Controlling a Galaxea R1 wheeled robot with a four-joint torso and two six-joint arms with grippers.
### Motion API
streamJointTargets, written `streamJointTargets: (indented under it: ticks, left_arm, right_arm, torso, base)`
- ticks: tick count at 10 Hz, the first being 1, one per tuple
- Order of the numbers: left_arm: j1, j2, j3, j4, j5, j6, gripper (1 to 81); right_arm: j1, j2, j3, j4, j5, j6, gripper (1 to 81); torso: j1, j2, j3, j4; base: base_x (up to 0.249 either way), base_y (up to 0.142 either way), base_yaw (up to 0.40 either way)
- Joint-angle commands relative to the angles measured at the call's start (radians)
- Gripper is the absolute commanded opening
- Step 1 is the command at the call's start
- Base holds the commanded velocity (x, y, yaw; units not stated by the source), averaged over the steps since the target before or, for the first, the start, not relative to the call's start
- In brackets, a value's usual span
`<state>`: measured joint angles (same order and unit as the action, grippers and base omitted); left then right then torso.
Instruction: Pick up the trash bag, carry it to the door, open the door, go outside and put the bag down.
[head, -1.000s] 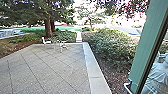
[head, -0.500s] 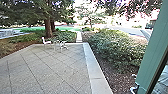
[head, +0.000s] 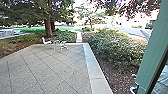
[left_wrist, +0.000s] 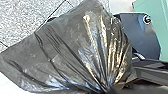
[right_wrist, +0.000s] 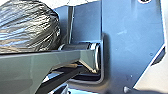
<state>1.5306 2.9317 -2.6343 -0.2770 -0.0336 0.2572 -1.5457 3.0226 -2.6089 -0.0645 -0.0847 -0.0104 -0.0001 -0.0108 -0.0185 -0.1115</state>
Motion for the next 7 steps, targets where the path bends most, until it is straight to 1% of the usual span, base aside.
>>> streamJointTargets:
  ticks: [1,2,3,4,5,6,7]
  left_arm:
    - [-0.046,-0.089,0.118,-0.002,0.061,-0.004,1.0]
    - [-0.059,-0.131,0.172,-0.005,0.061,-0.006,1.0]
    - [-0.075,-0.164,0.212,-0.022,0.061,-0.01,1.0]
    - [-0.103,-0.204,0.255,-0.053,0.064,-0.01,1.0]
    - [-0.135,-0.238,0.283,-0.077,0.089,-0.01,1.0]
    - [-0.181,-0.276,0.309,-0.117,0.138,-0.01,1.0]
    - [-0.218,-0.302,0.325,-0.14,0.167,-0.01,1.0]
  right_arm:
    - [0.04,-0.109,0.179,0.006,-0.076,0.003,81.1]
    - [0.042,-0.157,0.241,0.006,-0.076,0.006,81.1]
    - [0.042,-0.198,0.304,0.008,-0.076,0.007,81.1]
    - [0.045,-0.23,0.357,0.008,-0.075,0.007,81.1]
    - [0.048,-0.236,0.368,0.008,-0.076,0.007,81.1]
    - [0.049,-0.233,0.368,0.006,-0.076,0.006,81.1]
    - [0.049,-0.233,0.368,0.006,-0.076,0.006,81.1]
  torso:
    - [0.0,0.0,0.0,0.0]
    - [0.0,0.0,0.0,0.0]
    - [0.0,0.0,0.0,0.0]
    - [0.0,0.0,-0.092,0.0]
    - [0.0,0.0,-0.099,0.0]
    - [0.0,0.0,-0.115,0.0]
    - [0.0,0.0,-0.125,0.0]
  base:
    - [0.0,0.0,0.0]
    - [0.0,0.0,0.0]
    - [0.0,0.0,0.0]
    - [0.0,0.0,0.0]
    - [0.0,0.0,0.0]
    - [0.0,0.0,0.0]
    - [0.0,0.0,0.0]
